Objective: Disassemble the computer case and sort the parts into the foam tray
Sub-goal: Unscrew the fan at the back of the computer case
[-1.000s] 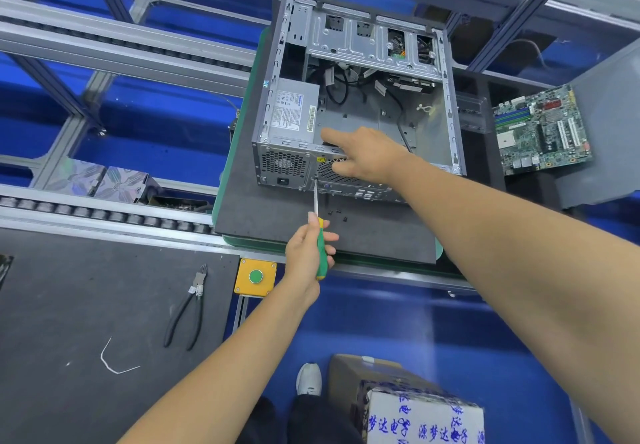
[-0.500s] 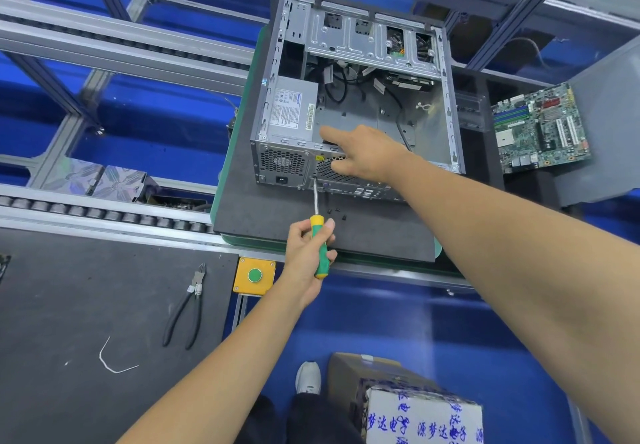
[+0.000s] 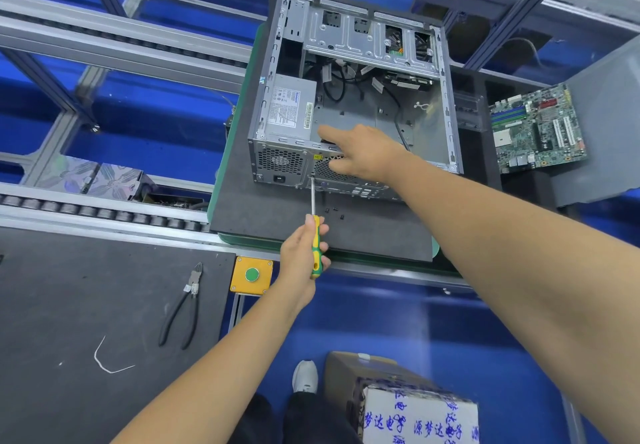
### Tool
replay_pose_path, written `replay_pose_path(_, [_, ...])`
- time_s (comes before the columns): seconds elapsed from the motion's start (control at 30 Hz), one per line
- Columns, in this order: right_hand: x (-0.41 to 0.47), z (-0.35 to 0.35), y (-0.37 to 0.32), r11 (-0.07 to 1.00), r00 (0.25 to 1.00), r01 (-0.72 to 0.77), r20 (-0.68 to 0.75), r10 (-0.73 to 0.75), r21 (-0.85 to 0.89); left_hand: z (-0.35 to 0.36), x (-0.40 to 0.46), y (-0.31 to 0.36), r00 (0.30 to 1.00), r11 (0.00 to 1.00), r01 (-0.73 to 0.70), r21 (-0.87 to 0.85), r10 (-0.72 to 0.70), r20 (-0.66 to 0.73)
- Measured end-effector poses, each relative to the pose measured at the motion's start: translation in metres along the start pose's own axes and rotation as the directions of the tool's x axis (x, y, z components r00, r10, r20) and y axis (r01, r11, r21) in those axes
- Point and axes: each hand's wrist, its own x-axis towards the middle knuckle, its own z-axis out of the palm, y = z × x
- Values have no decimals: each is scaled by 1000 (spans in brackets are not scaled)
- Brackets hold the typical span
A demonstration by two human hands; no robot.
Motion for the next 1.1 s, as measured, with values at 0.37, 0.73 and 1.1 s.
replay_pose_path(0.37, [0, -1, -1, 1000, 1000, 11, -8, -11, 5, -3, 2, 11, 991, 964, -130, 232, 136, -10])
replay_pose_path(0.73, [0, -2, -2, 1000, 1000, -1, 6, 1, 13, 1, -2, 3, 861, 810, -331, 484, 469, -196])
replay_pose_path(1.1, [-2, -6, -5, 1000, 1000, -8, 10, 7, 25, -13, 0, 24, 999, 971, 16, 240, -23, 27])
